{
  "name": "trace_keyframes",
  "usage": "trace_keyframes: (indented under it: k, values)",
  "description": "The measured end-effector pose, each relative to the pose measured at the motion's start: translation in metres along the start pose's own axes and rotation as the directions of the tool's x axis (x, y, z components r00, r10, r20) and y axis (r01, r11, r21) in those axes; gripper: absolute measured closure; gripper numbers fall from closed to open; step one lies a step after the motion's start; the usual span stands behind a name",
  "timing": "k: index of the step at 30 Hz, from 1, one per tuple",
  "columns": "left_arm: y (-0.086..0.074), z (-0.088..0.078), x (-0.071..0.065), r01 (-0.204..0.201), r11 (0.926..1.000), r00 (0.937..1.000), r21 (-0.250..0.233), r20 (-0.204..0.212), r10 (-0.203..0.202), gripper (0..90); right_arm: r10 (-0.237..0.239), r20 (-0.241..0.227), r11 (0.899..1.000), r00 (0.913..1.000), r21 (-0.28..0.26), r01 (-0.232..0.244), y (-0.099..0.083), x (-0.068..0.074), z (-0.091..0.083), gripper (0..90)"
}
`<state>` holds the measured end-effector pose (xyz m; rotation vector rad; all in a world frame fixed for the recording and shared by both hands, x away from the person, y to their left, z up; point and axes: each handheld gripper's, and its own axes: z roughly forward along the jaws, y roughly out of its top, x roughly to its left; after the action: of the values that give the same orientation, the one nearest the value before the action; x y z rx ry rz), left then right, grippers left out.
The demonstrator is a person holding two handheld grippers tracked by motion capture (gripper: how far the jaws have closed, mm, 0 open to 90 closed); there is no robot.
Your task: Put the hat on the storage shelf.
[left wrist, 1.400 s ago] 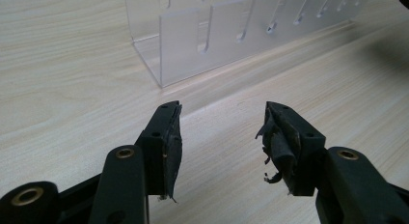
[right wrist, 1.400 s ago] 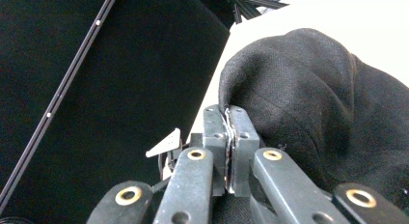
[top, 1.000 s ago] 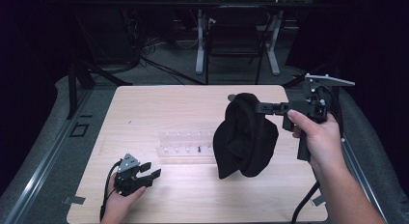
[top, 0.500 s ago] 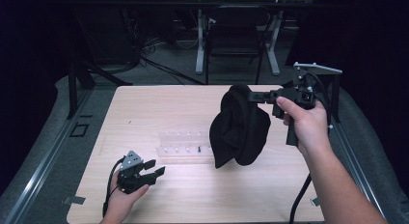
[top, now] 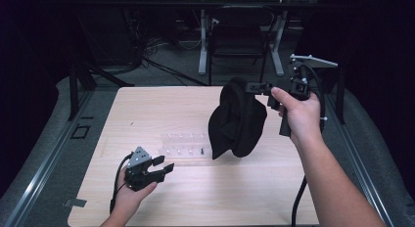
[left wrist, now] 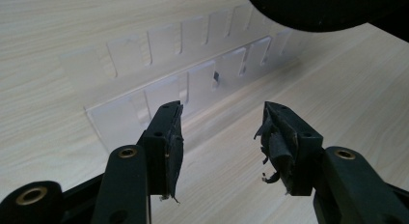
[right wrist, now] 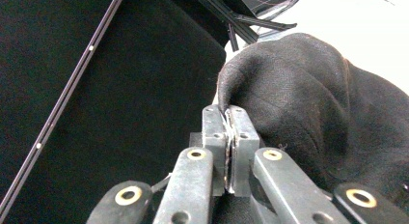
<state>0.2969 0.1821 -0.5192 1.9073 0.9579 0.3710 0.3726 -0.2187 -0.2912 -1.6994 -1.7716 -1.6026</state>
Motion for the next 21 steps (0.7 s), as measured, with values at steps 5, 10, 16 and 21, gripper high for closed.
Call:
trace_keyframes:
  k: [5, 10, 16, 21]
  values:
    - [0.005, 0.008, -0.006, -0.006, 1.0000, 0.9999, -0.004, 0.013, 0.006, 49.7, 0.006, 0.023, 1.000, 0.9997, -0.004, -0.006, 0.002, -0.003, 0.007, 88.3]
    - [0.009, 0.017, -0.014, -0.031, 0.9995, 0.9994, 0.003, 0.014, 0.031, 49.8, 0.008, 0.032, 1.000, 0.9994, -0.016, -0.008, 0.004, -0.005, 0.010, 88.3]
    - [0.017, 0.027, -0.026, -0.065, 0.9978, 0.9971, 0.014, 0.040, 0.065, 52.4, 0.015, 0.034, 0.999, 0.9993, -0.035, -0.014, 0.004, -0.009, 0.012, 88.3]
    - [0.024, 0.033, -0.034, -0.085, 0.9964, 0.9951, 0.007, 0.051, 0.085, 54.0, 0.027, 0.042, 0.999, 0.9987, -0.037, -0.025, 0.001, -0.015, 0.016, 88.3]
